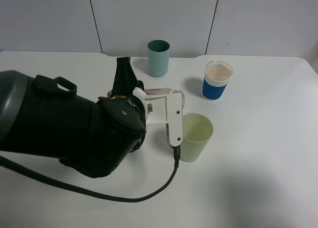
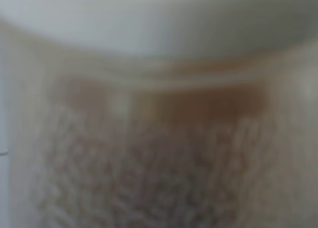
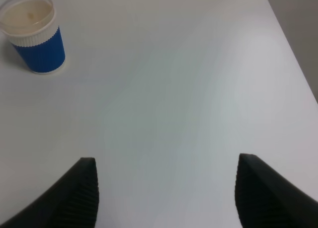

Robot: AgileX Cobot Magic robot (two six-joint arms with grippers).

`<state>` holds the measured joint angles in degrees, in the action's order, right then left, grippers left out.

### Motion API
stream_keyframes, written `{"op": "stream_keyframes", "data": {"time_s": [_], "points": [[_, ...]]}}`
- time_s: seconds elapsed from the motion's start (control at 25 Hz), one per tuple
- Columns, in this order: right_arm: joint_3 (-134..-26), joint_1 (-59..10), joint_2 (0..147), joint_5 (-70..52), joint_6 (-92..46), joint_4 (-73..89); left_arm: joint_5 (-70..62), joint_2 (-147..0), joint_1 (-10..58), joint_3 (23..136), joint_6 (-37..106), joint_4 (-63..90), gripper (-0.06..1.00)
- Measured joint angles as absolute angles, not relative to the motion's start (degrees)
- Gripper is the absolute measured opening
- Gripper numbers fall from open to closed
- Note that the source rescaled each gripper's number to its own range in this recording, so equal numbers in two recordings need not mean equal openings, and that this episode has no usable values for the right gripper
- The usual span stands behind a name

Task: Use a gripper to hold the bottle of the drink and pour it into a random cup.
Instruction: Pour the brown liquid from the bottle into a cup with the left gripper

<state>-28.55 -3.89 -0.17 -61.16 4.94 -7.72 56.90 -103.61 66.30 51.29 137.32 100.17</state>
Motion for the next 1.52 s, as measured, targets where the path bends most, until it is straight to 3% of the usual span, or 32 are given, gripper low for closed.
{"op": "stream_keyframes", "data": {"time_s": [0.56,1.52], "points": [[-28.6,-3.9,-0.2,-61.2,4.9,-7.7,58.2,-104.9,69.1,53.4,140.0,100.3,0.05],[-28.6,-3.9,-0.2,-61.2,4.9,-7.7,58.6,-108.4,66.6,56.4,142.4,100.1,0.05]]}}
